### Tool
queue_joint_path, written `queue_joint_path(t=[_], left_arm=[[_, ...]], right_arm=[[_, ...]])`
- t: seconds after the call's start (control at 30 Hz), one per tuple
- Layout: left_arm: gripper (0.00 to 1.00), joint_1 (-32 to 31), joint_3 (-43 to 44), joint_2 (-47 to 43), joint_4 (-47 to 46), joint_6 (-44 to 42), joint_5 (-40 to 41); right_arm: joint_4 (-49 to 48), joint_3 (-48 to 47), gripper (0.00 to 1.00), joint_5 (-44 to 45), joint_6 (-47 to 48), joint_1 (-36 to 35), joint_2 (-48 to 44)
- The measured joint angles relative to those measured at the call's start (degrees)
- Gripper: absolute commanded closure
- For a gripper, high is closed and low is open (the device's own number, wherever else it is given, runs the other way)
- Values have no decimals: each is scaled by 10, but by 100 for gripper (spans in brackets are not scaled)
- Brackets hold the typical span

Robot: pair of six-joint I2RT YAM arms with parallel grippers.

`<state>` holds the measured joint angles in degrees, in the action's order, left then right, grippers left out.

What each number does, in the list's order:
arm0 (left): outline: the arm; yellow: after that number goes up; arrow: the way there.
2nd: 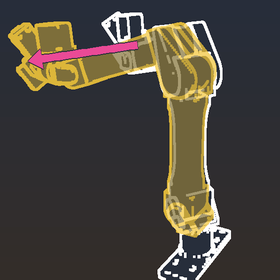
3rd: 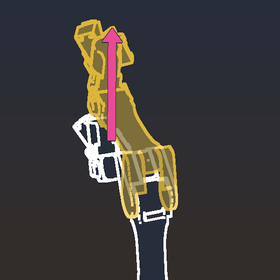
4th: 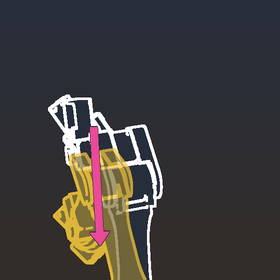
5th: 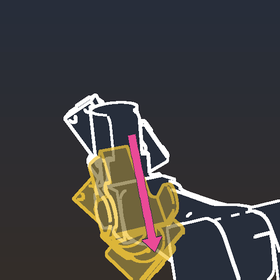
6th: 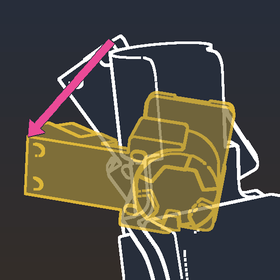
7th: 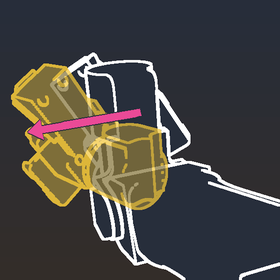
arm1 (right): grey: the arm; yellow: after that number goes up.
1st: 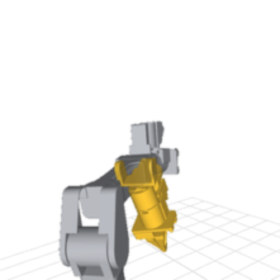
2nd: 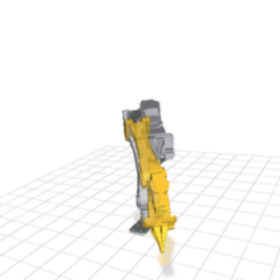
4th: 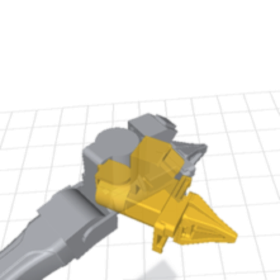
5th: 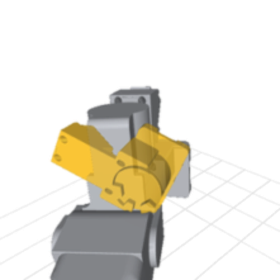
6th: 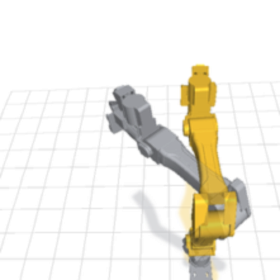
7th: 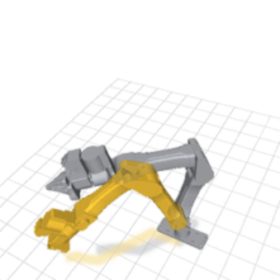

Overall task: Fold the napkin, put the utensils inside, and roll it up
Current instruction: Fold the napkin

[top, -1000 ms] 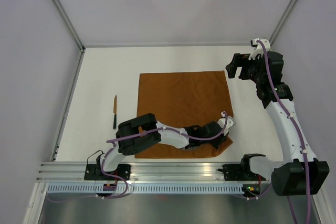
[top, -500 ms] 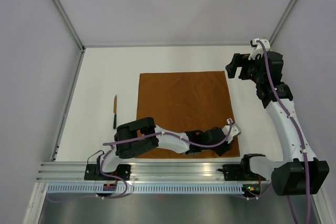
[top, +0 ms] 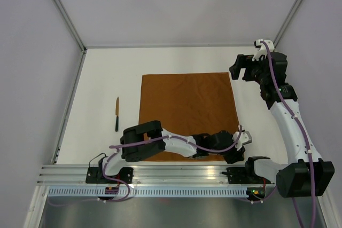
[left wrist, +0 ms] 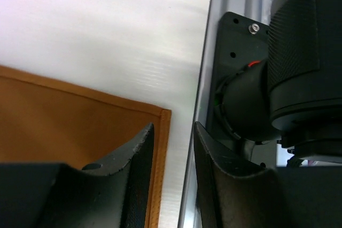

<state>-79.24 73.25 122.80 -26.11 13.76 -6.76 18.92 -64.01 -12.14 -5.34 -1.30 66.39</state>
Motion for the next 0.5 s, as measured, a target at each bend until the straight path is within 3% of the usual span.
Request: queue_joint_path(t=[0.37, 0.5], left_arm=[[60, -14, 26, 47, -5, -30, -26], [66, -16, 34, 51, -2, -39, -23]], right_arm=[[0, 0, 2, 0, 0, 0, 2], [0, 0, 2, 0, 0, 0, 2]])
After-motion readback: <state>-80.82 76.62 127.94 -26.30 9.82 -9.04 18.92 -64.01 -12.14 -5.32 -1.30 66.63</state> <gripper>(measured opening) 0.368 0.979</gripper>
